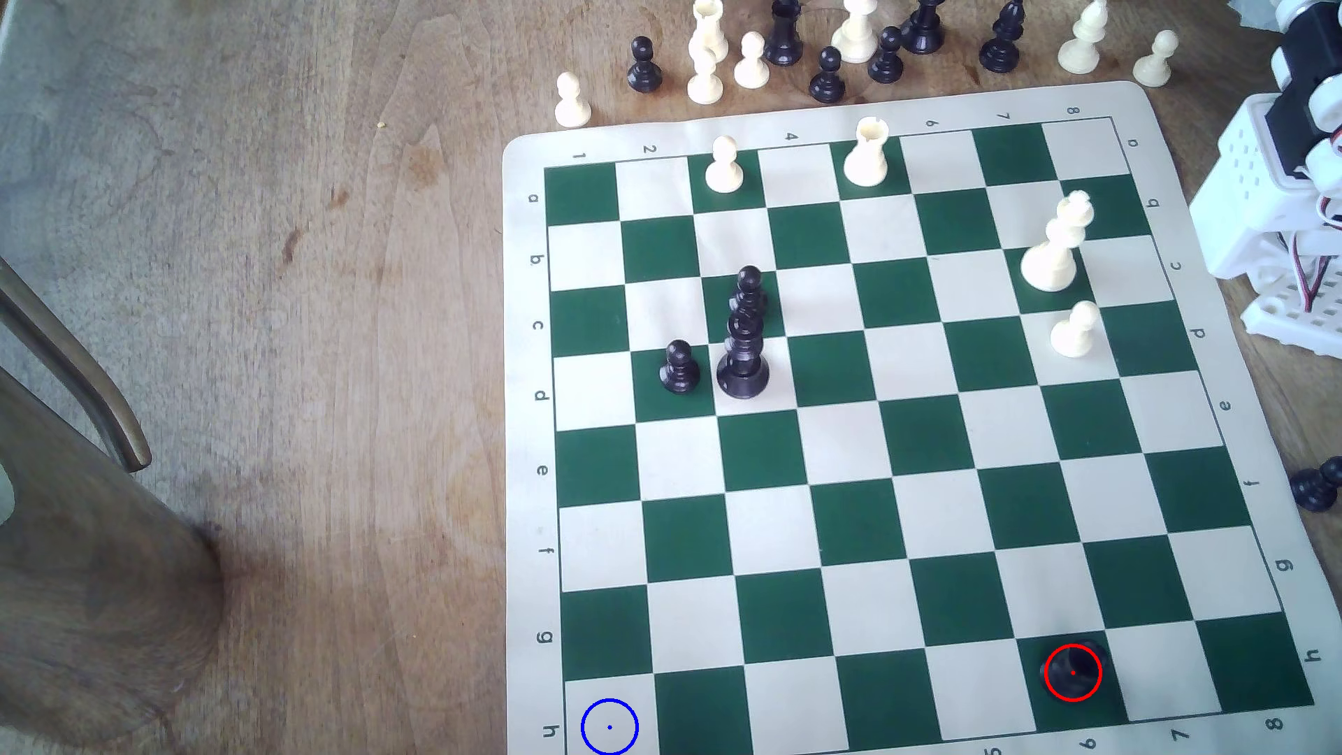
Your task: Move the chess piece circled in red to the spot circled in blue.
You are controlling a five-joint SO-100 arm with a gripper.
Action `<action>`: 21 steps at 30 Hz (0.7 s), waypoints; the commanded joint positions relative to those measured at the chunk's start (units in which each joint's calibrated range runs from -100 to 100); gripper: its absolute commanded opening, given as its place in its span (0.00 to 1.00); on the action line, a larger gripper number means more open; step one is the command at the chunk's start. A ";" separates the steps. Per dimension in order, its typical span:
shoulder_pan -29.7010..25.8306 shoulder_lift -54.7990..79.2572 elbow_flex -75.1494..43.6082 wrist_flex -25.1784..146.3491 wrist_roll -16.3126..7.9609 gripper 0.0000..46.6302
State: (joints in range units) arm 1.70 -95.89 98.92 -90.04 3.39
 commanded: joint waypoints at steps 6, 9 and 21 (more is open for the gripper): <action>-2.05 0.14 0.72 -5.05 0.20 0.00; -4.08 0.14 -3.45 8.47 0.20 0.00; -4.00 0.14 -18.50 43.68 0.15 0.00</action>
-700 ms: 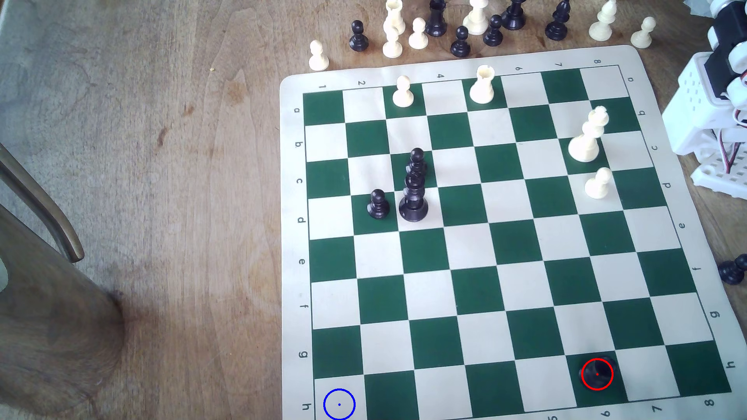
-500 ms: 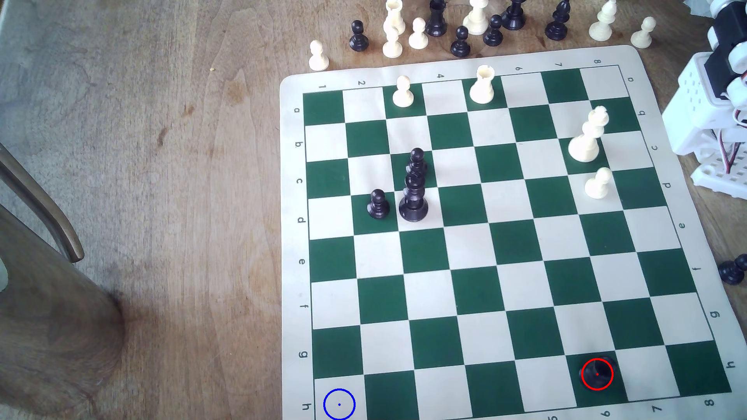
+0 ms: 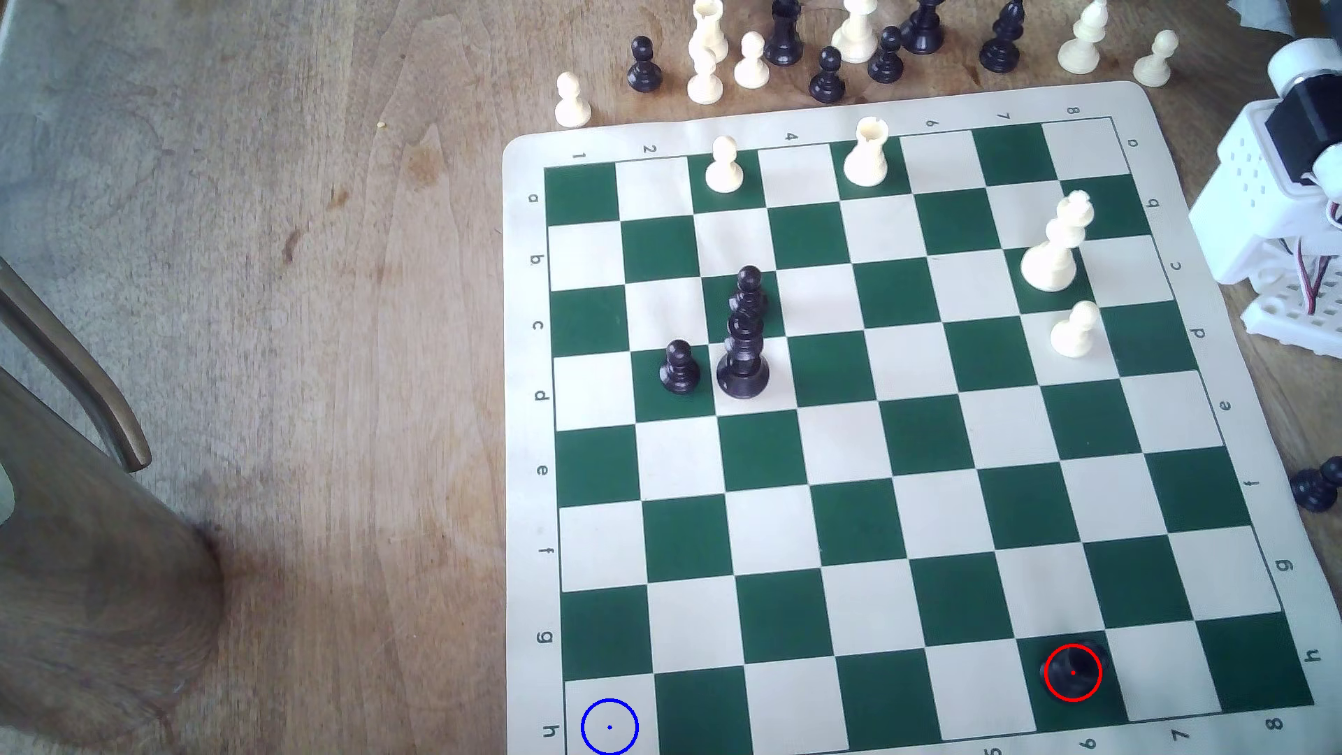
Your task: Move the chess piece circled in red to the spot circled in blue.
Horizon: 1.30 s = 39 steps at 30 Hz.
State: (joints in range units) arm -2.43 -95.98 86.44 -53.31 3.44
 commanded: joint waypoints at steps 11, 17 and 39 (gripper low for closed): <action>0.52 0.22 -11.56 27.43 -0.44 0.00; -1.28 0.73 -24.25 61.01 -0.54 0.00; -21.85 54.04 -63.51 121.78 -28.47 0.00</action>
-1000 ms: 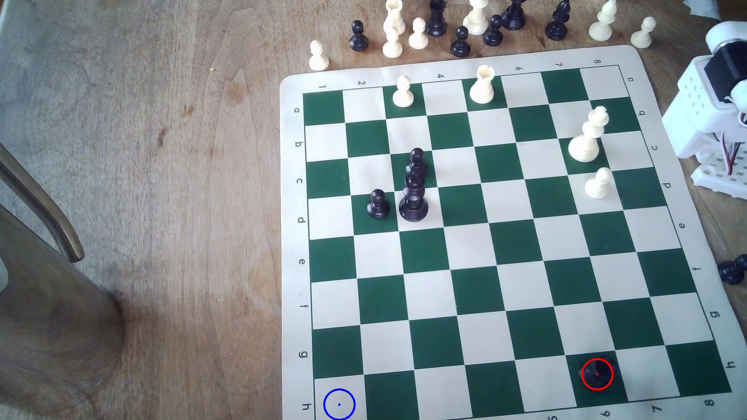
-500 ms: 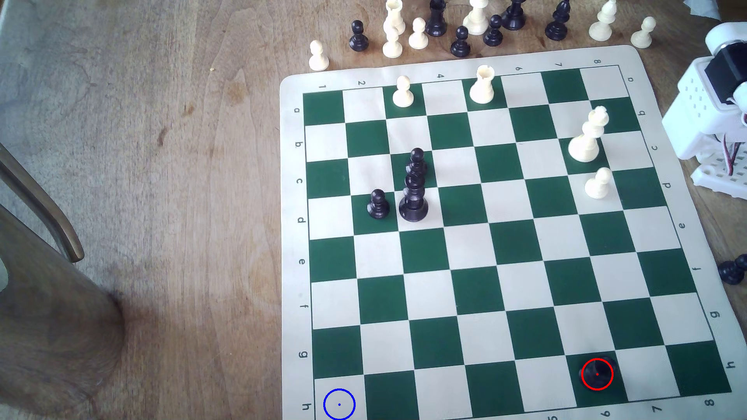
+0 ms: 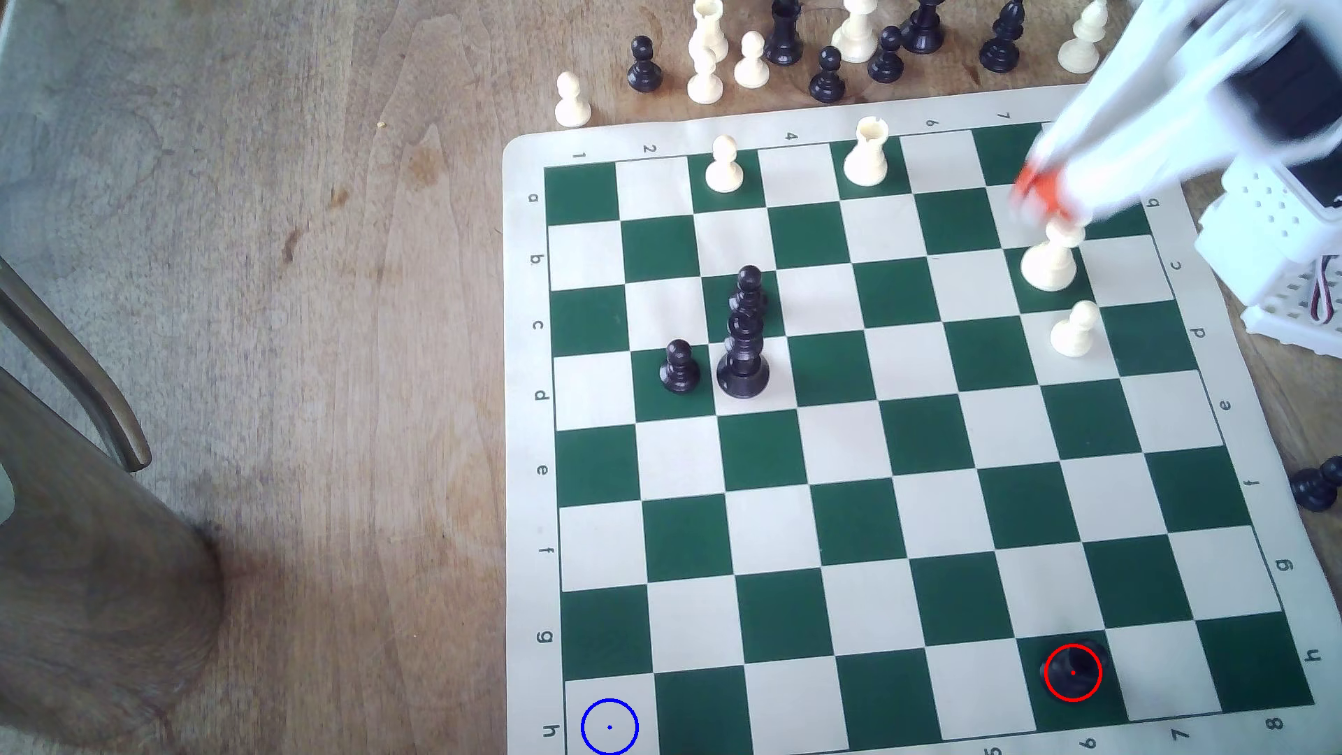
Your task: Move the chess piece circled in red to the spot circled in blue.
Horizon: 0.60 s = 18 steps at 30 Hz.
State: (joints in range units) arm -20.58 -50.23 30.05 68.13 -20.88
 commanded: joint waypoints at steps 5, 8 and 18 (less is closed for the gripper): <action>-6.29 21.71 -15.91 4.52 -6.15 0.01; -6.53 26.80 -18.35 7.38 -6.20 0.11; -18.81 36.14 -21.80 11.48 -4.59 0.45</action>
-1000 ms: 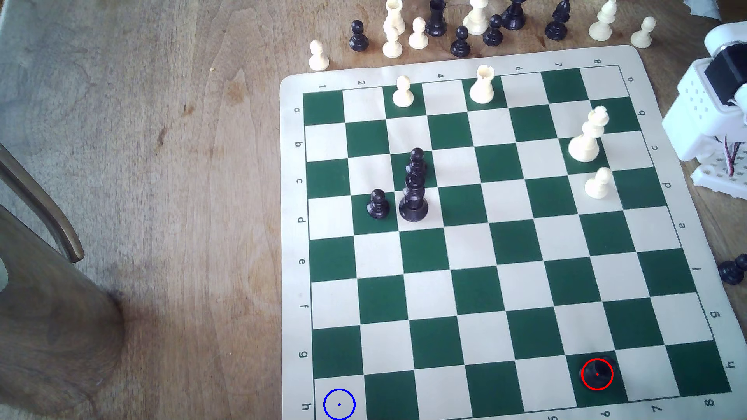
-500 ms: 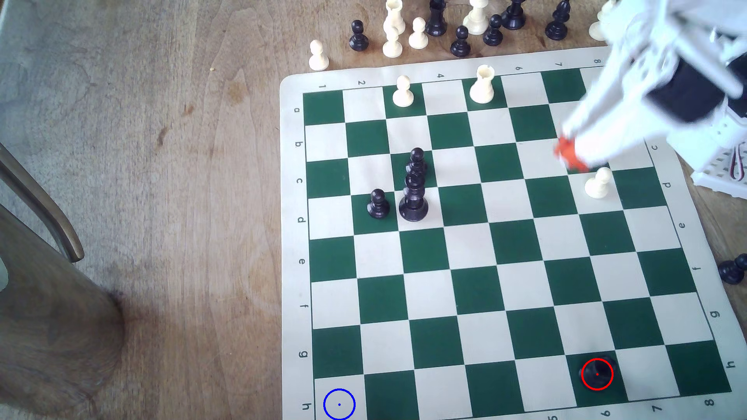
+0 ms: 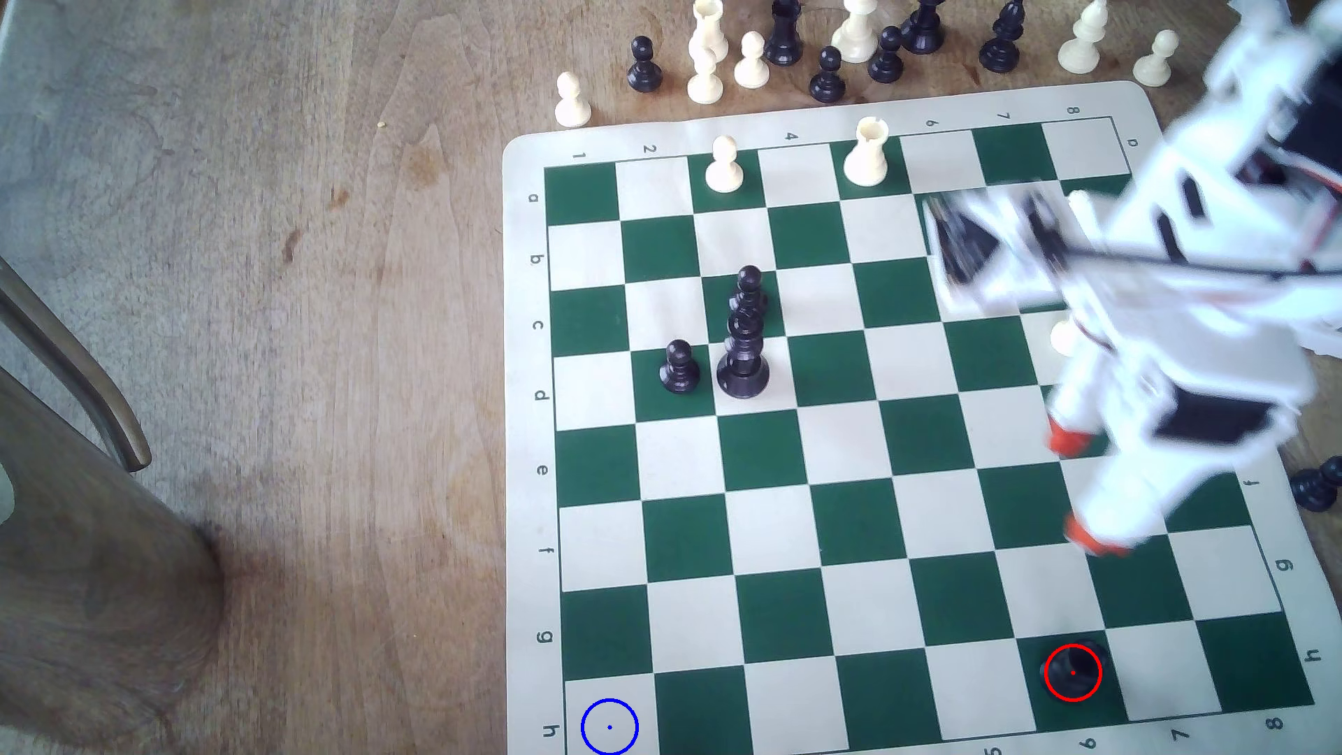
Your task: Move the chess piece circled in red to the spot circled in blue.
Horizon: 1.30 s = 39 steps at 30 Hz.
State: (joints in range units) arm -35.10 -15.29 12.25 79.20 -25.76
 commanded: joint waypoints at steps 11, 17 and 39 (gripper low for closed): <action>-4.67 4.51 1.90 -7.21 1.66 0.46; -3.50 7.48 6.16 -12.86 1.32 0.48; -6.23 11.81 5.25 -16.80 -1.51 0.46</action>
State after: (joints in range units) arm -41.08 -2.64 19.20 63.27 -26.69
